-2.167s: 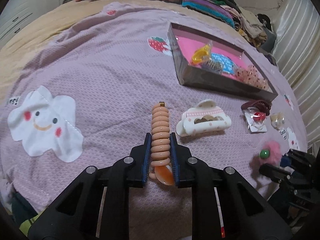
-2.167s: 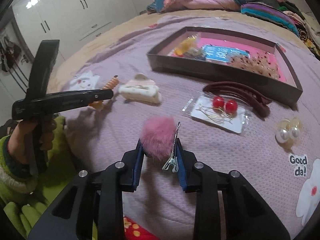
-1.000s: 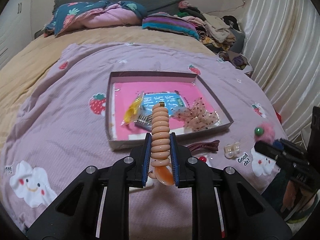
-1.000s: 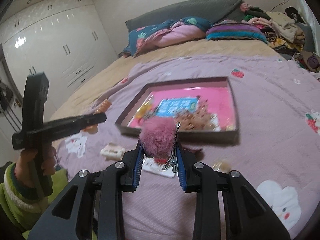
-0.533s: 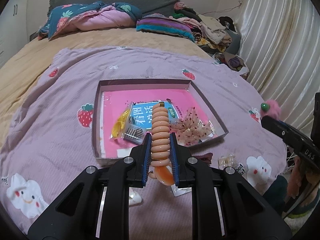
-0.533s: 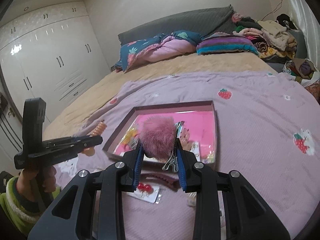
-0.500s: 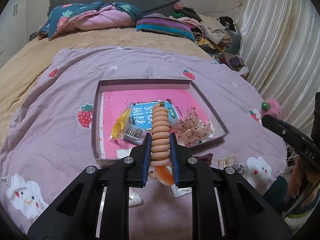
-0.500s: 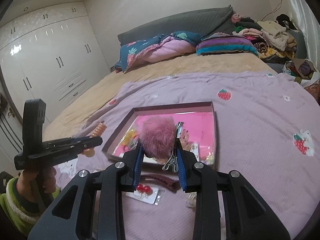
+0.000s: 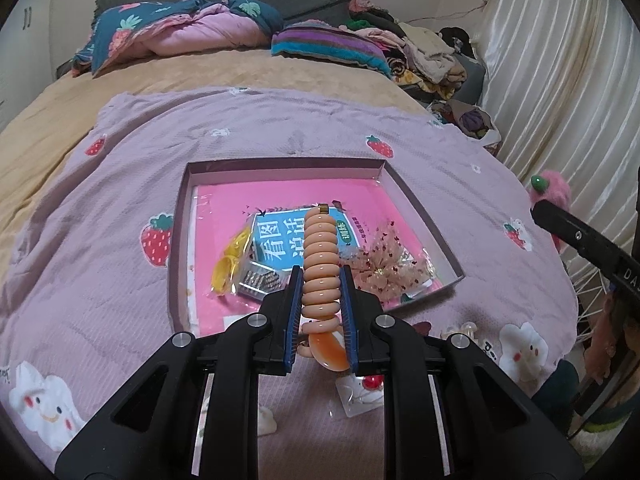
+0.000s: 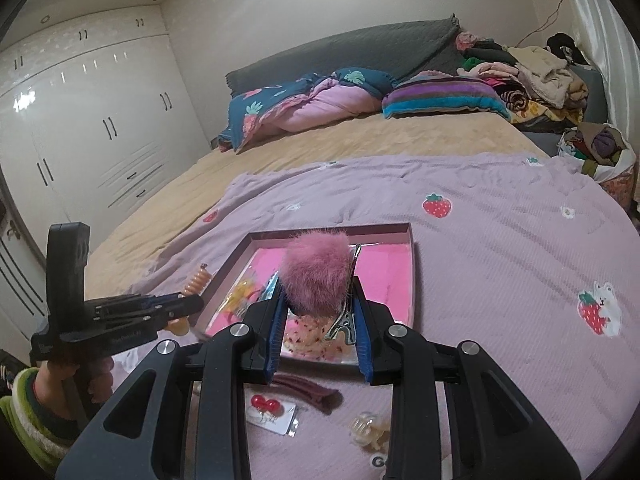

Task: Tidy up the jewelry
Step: 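Carry the spiral tie with the left tool while the right tool carries the pompom clip into the tray, then open both tools and withdraw them from the tray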

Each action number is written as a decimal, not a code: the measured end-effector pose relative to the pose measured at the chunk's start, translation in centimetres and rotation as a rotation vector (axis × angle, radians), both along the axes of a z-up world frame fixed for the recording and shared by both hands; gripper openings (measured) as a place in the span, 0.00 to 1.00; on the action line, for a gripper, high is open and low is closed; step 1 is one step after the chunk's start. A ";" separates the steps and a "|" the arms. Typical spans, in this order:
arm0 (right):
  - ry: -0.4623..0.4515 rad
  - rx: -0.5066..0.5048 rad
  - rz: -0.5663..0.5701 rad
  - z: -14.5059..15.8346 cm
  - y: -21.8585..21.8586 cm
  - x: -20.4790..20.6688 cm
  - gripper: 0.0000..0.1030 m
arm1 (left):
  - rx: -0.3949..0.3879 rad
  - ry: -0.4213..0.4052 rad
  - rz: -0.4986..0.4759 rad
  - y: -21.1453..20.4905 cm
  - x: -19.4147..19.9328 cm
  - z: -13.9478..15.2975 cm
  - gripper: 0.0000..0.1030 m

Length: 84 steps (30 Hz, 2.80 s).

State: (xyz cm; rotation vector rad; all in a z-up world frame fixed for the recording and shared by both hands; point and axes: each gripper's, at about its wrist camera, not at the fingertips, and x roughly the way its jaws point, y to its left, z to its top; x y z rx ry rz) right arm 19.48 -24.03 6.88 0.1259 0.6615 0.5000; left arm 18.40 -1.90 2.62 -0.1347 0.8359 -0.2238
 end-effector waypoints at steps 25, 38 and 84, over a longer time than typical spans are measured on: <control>0.156 -0.042 -0.024 -5.4 0.4 6.6 0.28 | 0.014 0.126 -0.042 -3.0 5.4 -5.3 0.11; 0.246 -0.088 -0.024 -9.0 1.5 7.9 0.30 | 0.017 0.157 -0.046 -2.4 5.6 -7.1 0.16; 0.033 0.036 -0.017 1.5 -1.4 -3.2 0.76 | -0.023 -0.070 0.096 2.3 -3.8 3.2 0.89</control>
